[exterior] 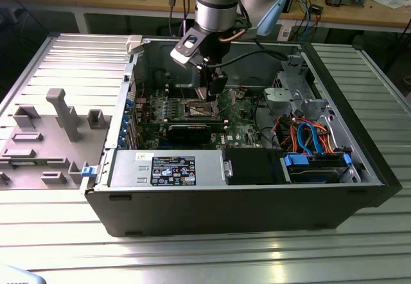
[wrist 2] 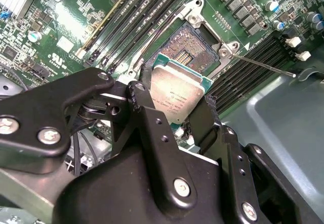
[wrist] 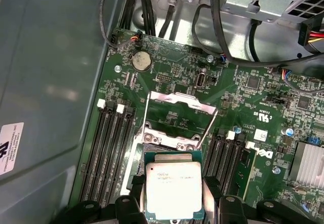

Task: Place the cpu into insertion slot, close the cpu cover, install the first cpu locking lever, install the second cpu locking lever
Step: 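Place the cpu into insertion slot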

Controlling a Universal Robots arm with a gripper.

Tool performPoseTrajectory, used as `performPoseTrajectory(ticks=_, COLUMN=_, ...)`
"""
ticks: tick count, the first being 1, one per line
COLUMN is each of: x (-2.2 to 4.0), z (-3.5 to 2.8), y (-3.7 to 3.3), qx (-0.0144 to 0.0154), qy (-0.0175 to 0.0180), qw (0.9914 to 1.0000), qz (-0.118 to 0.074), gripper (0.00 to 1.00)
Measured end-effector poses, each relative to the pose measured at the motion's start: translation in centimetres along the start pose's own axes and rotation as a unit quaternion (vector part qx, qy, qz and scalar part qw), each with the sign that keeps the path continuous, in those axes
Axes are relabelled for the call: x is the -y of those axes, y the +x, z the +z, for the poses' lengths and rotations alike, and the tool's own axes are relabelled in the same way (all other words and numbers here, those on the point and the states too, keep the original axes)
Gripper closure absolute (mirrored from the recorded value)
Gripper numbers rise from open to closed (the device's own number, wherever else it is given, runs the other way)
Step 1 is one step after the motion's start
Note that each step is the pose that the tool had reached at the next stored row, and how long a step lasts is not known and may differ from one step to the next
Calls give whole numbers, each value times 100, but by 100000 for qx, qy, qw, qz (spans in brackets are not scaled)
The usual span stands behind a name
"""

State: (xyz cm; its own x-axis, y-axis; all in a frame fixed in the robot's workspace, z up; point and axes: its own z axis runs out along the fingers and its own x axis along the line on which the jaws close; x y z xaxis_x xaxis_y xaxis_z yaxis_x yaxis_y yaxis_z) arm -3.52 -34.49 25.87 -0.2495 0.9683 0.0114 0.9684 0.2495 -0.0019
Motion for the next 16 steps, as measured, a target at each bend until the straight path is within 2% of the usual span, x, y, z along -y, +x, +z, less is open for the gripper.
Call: performPoseTrajectory(ticks=16, x=0, z=20, y=1, qx=-8, qy=-36, qw=99960, qz=2842, gripper=46)
